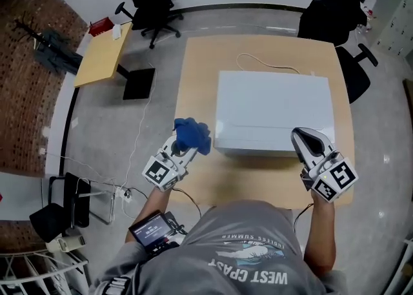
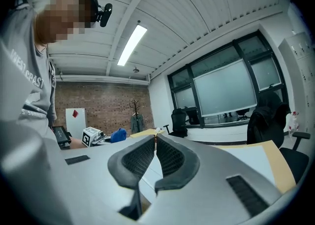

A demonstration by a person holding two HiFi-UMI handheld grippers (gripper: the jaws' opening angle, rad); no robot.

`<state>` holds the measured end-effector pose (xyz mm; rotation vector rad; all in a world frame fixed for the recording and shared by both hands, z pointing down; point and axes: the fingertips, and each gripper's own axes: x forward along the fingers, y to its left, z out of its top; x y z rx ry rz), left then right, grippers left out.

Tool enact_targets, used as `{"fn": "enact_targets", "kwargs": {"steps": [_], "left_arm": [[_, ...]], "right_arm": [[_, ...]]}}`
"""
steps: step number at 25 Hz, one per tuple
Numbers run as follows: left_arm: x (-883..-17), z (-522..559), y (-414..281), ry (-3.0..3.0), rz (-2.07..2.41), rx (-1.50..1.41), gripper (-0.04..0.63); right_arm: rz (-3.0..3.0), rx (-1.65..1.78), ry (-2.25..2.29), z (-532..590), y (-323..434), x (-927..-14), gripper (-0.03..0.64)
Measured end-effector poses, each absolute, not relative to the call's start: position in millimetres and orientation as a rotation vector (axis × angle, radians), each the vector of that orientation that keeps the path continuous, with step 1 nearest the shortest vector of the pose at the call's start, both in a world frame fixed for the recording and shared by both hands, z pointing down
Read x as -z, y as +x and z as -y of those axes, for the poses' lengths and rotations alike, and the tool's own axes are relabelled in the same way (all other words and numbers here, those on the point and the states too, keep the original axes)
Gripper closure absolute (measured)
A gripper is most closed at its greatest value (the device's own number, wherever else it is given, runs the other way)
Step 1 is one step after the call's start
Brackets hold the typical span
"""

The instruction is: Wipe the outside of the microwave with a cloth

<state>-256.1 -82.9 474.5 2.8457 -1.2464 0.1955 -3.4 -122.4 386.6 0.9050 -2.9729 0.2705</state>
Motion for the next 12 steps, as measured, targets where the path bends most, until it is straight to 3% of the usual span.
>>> {"fn": "enact_targets", "kwargs": {"steps": [12], "left_arm": [[-387.8,66.3,-194.4,2.925,1.249,-0.096,0.52]], "right_arm": [[2.943,-0.285,0.894,79.8,74.6,-364.7,0.594]]}}
